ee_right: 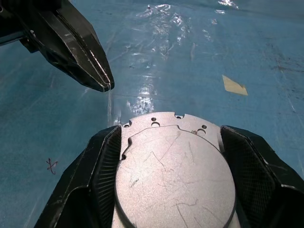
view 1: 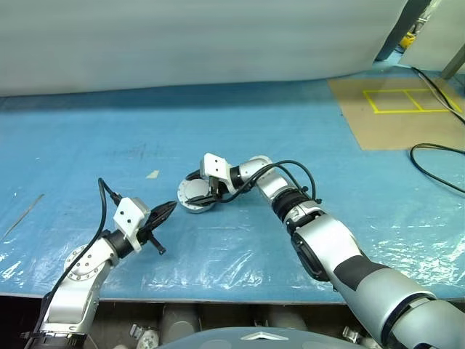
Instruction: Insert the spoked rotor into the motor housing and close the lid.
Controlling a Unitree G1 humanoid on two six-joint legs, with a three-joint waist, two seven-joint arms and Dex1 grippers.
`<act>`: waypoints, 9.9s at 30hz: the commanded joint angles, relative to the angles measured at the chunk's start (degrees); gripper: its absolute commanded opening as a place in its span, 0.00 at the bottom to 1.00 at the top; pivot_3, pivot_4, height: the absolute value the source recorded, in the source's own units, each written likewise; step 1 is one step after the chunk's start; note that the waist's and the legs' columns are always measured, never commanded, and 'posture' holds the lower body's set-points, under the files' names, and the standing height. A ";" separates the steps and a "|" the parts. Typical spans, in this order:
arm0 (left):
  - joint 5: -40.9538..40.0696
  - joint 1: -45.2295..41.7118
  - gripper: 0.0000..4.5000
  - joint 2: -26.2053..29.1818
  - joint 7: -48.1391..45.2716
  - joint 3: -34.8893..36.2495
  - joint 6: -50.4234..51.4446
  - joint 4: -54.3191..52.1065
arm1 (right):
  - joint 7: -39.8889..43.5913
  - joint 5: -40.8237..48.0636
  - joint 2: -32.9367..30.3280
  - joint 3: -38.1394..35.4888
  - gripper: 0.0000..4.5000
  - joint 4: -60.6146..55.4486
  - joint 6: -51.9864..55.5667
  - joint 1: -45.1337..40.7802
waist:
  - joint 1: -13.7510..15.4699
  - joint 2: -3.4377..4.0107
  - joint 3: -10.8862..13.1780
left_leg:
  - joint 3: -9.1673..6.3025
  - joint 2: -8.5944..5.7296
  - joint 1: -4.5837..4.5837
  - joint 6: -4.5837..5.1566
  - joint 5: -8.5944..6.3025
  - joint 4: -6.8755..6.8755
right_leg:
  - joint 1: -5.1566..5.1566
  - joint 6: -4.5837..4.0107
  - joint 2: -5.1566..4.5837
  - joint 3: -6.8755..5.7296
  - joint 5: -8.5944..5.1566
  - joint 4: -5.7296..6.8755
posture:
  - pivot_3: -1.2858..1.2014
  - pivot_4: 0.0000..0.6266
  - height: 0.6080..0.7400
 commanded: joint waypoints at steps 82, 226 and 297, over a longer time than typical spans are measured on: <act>7.15 -7.83 0.00 3.02 -1.04 -6.50 4.11 8.49 | 7.71 7.15 -2.36 -2.78 1.00 -12.96 9.37 6.39 | 0.03 0.19 -0.25 | 0.07 -0.23 -0.07 0.02 0.02 -0.16 | -0.11 -0.01 -0.03 -0.07 0.00 -0.20 | 0.52 0.24 1.00; -56.46 -31.28 0.63 -24.85 31.25 22.17 26.49 13.50 | -26.30 51.04 8.07 -32.53 0.80 -26.79 65.42 2.83 | 1.40 -1.32 0.62 | -0.67 -0.21 -1.51 -0.39 0.17 1.08 | -1.04 0.53 0.19 -0.35 0.43 0.61 | 0.52 0.24 1.00; -10.19 -16.80 1.00 -4.03 -6.96 4.52 -9.25 18.39 | -22.76 17.60 -12.80 -8.89 1.00 -48.93 20.02 28.58 | 0.21 -1.67 0.80 | -1.17 -0.69 -0.87 -0.20 0.26 1.03 | -0.29 0.75 -0.10 -0.26 0.58 0.44 | 0.52 0.24 1.00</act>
